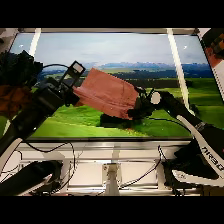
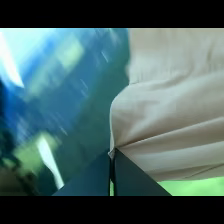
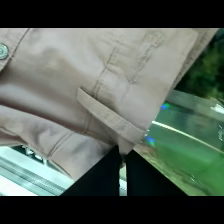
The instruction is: Fold the clothes and pants, and hang the long-sleeved shirts on hangers.
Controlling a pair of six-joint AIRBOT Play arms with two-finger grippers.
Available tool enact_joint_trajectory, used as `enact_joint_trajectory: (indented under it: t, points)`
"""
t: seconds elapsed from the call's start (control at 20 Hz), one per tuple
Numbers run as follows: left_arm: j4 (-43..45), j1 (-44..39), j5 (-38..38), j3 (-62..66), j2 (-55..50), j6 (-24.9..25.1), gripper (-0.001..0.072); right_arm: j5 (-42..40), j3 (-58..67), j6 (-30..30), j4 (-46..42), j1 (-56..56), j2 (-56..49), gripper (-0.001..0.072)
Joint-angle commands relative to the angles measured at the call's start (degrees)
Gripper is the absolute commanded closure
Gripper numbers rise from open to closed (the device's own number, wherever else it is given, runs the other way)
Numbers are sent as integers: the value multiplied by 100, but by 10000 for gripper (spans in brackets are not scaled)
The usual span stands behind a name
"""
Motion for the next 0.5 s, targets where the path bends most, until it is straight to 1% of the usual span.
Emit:
enact_joint_trajectory:
  t: [0.0, 0.1, 0.15, 0.25, 0.35, 0.45]
  points:
    - [531, -70, 175, 369, 37, 31, 696, -186, 9, -31, 177, 2, 192, 701]
    - [291, -118, -17, 385, 35, 28, 696, -179, 7, -35, 168, 2, 452, 700]
    - [-87, -122, -319, 382, 31, 28, 696, -144, 7, -35, 151, 2, 584, 701]
    - [-813, -120, -1108, 382, 28, 26, 696, -66, 7, -31, 116, 2, 769, 701]
    - [-1346, -120, -2039, 380, 28, 26, 696, 162, 7, -33, 76, 0, 839, 700]
    - [-1810, -114, -2601, 372, 28, 26, 696, 452, 7, -31, -42, 2, 839, 700]
